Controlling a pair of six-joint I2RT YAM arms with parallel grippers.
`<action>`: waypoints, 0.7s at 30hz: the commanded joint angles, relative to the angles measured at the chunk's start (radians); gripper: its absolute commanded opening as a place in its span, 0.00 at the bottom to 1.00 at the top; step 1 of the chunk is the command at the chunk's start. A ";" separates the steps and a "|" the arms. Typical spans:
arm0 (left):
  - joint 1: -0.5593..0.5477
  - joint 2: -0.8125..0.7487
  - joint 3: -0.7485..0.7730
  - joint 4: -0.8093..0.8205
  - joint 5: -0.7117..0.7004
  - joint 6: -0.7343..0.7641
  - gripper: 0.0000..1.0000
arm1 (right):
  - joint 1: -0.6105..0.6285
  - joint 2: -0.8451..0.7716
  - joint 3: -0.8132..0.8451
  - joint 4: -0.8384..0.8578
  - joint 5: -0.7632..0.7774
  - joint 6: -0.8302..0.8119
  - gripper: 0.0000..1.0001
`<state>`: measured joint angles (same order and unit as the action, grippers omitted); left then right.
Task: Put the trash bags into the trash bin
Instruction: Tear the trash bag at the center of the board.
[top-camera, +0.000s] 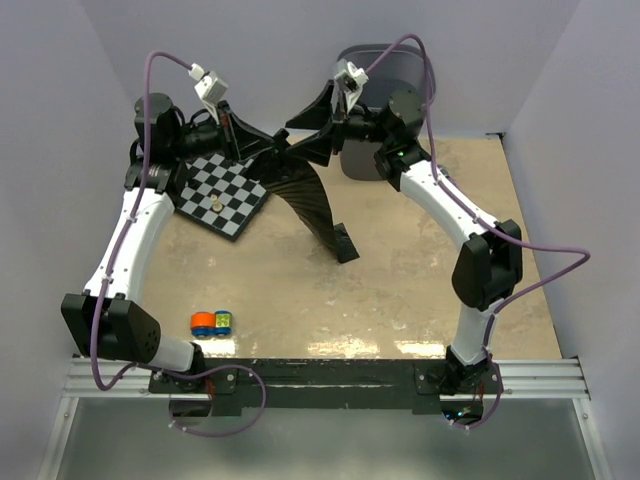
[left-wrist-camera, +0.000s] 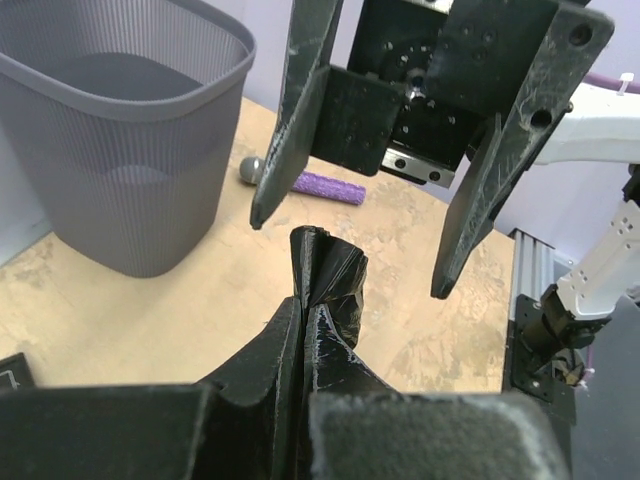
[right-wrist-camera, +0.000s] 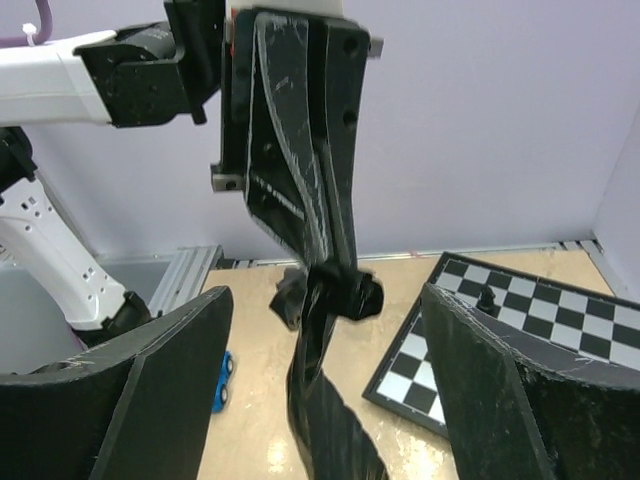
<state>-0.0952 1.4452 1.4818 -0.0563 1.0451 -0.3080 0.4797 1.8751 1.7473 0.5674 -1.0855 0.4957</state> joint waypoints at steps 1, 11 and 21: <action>-0.020 -0.049 -0.017 -0.017 0.009 0.030 0.00 | 0.017 0.001 0.052 0.054 0.032 0.033 0.79; -0.024 -0.063 -0.015 -0.045 0.004 0.053 0.00 | 0.022 0.024 0.057 0.034 0.029 0.035 0.47; -0.024 -0.063 -0.014 -0.047 -0.002 0.064 0.00 | 0.023 0.039 0.058 0.037 -0.004 0.037 0.00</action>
<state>-0.1143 1.4139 1.4654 -0.1162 1.0378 -0.2646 0.4984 1.9114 1.7691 0.5892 -1.0706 0.5278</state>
